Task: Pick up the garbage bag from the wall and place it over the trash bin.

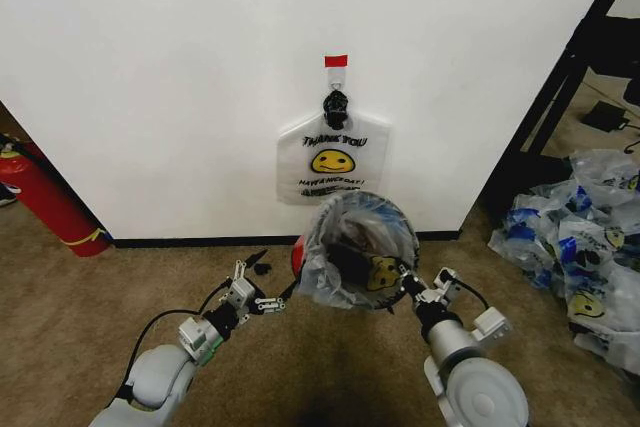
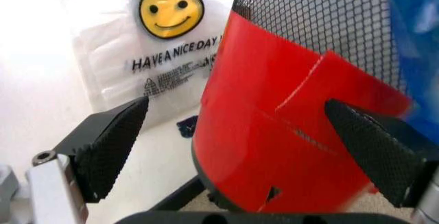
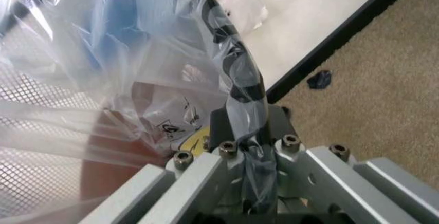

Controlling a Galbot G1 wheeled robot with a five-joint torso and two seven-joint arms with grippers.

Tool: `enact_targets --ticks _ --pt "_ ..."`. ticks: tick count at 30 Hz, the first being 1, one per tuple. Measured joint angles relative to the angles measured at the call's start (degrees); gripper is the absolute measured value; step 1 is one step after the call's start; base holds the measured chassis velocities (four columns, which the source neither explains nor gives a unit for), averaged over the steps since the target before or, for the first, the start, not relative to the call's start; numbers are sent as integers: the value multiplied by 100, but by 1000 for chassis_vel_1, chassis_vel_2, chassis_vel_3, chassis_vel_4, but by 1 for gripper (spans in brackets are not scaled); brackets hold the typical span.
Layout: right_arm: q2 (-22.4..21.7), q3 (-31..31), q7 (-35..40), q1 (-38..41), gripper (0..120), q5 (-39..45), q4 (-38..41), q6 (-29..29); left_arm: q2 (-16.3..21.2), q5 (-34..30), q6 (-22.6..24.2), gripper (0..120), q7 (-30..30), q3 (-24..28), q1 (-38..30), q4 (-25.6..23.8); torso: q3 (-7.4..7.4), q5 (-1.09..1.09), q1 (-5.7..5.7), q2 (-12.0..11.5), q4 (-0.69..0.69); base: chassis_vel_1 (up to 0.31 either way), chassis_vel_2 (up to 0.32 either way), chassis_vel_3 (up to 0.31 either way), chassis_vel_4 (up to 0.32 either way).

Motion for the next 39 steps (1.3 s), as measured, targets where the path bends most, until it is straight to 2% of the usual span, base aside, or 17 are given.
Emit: enact_targets --ticks 4,8,10,11,13,15,16,19,22,25,29,39 --pt "25 -31 16 -18 0 -46 23 -7 22 62 -29 100 -9 -33 11 17 0 0 0 0 -1 0 0 0 0" --pt "53 -33 49 6 0 -68 8 -9 28 340 -88 100 -122 -101 6 249 0 -2 0 0 0 0 0 0 0" --pt "83 -48 102 33 0 -80 -36 -9 15 663 19 100 -684 -137 -2 508 0 -1 0 0 0 0 0 0 0" --pt "109 -80 194 51 0 -94 -58 -18 4 804 228 100 -1222 -138 0 621 0 -2 0 0 0 0 0 0 0" --pt "156 -171 517 103 0 -106 -76 -139 -21 820 674 100 -2242 -98 19 756 0 0 0 0 0 0 0 0 0" --pt "184 -290 919 170 0 -88 -84 -363 -77 659 955 100 -2914 -58 41 805 0 -1 0 0 1 0 0 0 0" --pt "184 -290 919 170 0 -88 -84 -363 -77 659 955 100 -2914 -58 41 805 0 -1 0 0 1 0 0 0 0" --pt "193 -500 1549 350 0 -42 -102 -799 -211 530 1085 100 -3479 -54 84 809 0 -1 0 0 0 0 0 0 0" --pt "185 -720 1957 627 0 -77 -266 -1132 -297 517 1095 100 -3634 -60 130 748 0 0 0 0 0 0 0 0 0" --pt "157 -842 2040 857 0 -108 -542 -1308 -348 518 1095 100 -3645 -60 152 732 0 -1 0 0 0 0 0 0 0" --pt "143 -1126 2026 1189 0 -386 -1034 -1462 -412 554 1089 100 -3640 -38 176 743 0 0 0 0 1 0 0 0 0" --pt "270 -1287 1887 1600 0 -431 -1624 -1650 -513 659 1057 100 -3582 18 197 788 0 0 0 0 0 0 0 0 0"
